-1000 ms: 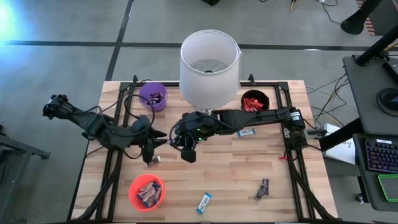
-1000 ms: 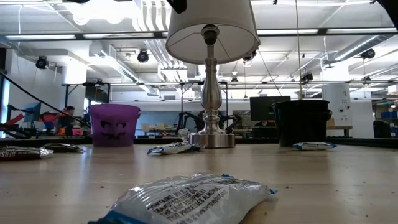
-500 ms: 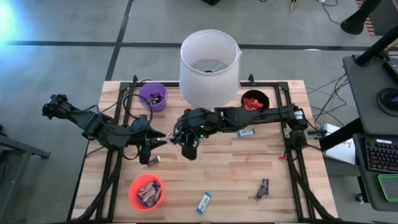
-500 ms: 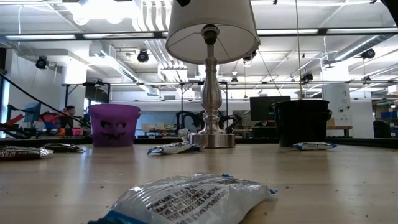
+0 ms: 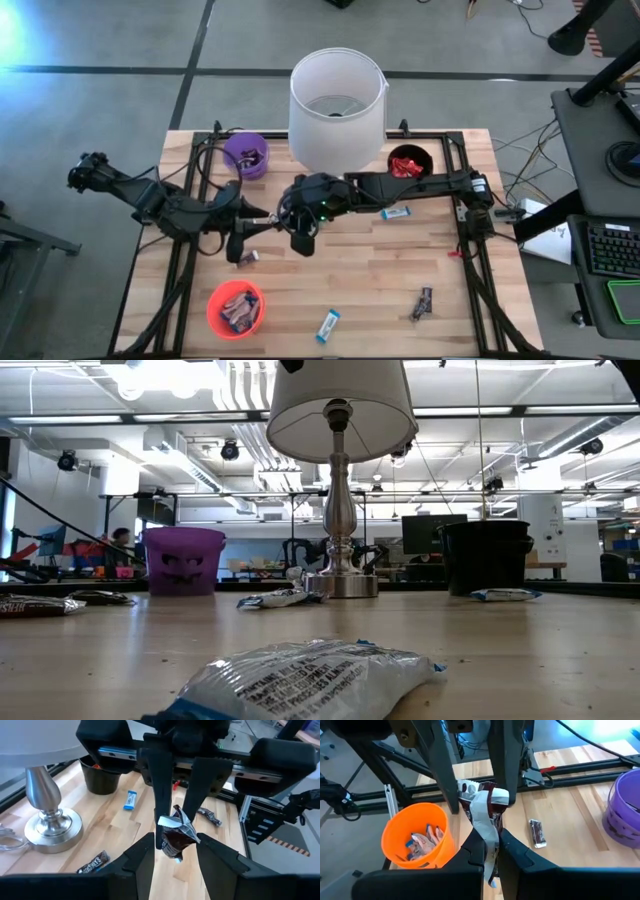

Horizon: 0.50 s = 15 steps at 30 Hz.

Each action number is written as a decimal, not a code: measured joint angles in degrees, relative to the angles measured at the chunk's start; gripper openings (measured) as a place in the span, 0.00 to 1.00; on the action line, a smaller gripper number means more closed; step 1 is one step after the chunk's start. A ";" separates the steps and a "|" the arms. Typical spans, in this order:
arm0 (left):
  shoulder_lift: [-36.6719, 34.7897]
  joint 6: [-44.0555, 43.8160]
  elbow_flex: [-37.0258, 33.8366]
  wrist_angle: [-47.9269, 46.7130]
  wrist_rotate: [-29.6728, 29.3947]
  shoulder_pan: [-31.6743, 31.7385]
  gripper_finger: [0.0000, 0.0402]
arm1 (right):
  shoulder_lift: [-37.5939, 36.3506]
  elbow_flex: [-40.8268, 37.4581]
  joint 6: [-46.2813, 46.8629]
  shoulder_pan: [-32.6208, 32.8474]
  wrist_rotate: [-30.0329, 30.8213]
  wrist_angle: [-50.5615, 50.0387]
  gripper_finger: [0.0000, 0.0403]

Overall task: Organize candy in baskets
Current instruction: Put the brown chocolate bar into the purple bucket

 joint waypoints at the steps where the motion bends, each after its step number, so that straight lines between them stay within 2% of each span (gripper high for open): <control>1: 0.12 0.02 0.00 0.12 0.00 0.38 0.32 | 0.00 0.00 0.00 -0.01 -0.02 0.43 0.03; 15: 1.84 3.88 0.00 1.74 -0.17 2.59 0.31 | 0.00 -0.04 -0.76 -0.06 -0.29 0.79 0.03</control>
